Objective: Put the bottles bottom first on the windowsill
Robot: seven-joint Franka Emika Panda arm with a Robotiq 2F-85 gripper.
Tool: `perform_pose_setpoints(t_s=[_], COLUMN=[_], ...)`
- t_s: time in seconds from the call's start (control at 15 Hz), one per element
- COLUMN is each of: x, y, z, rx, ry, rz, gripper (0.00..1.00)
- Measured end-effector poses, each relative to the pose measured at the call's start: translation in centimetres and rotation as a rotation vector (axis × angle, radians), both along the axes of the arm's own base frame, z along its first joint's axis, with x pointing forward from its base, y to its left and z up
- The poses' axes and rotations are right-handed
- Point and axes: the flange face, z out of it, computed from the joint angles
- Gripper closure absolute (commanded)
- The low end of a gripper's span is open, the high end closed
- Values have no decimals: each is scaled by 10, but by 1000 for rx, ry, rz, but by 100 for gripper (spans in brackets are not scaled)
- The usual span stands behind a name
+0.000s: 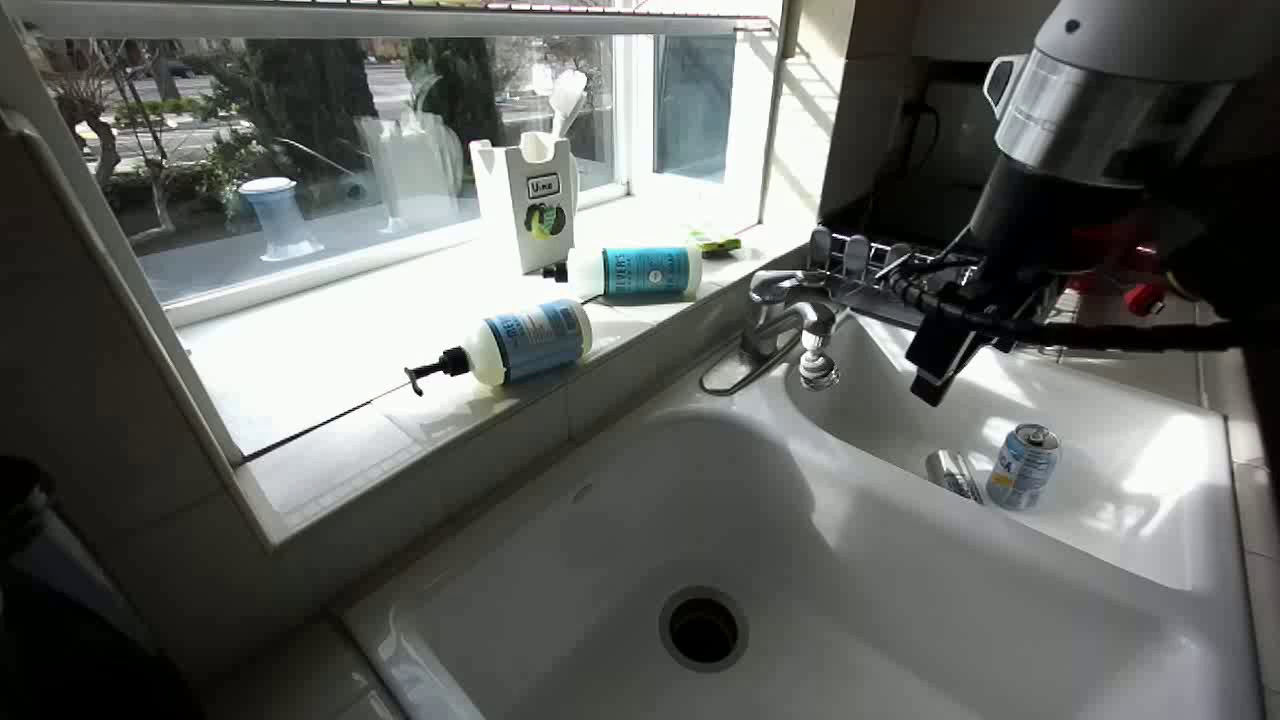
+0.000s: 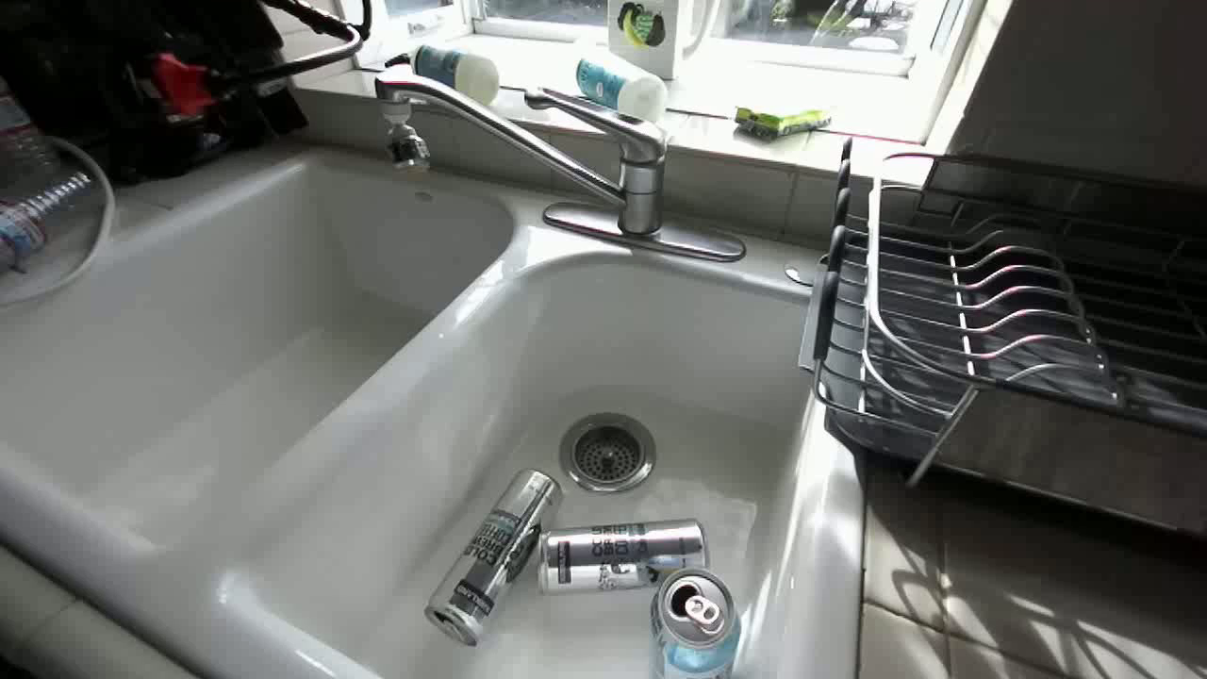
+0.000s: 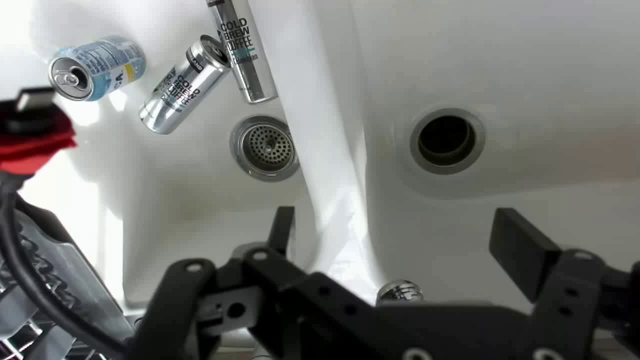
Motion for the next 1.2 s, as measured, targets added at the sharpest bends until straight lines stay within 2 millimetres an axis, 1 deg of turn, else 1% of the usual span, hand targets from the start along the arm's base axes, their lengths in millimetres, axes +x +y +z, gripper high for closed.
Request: perform_pose_setpoints(t_s=[0.4,0.53,0.67,0.87,1.0,1.07,1.13,1.2], x=[0,1,7,21,40,54,70,80], y=[0,3,15,48,68,75,81,82], z=[0,3,19,61,87,96,101,101], rx=[0,-27,-85,-172,-213,-230,-245,-236], ry=[0,1,-11,-33,-48,-52,-50,-47], rz=[0,27,107,246,351,404,458,464], gripper=[0,0,0,0,0,0,0,0])
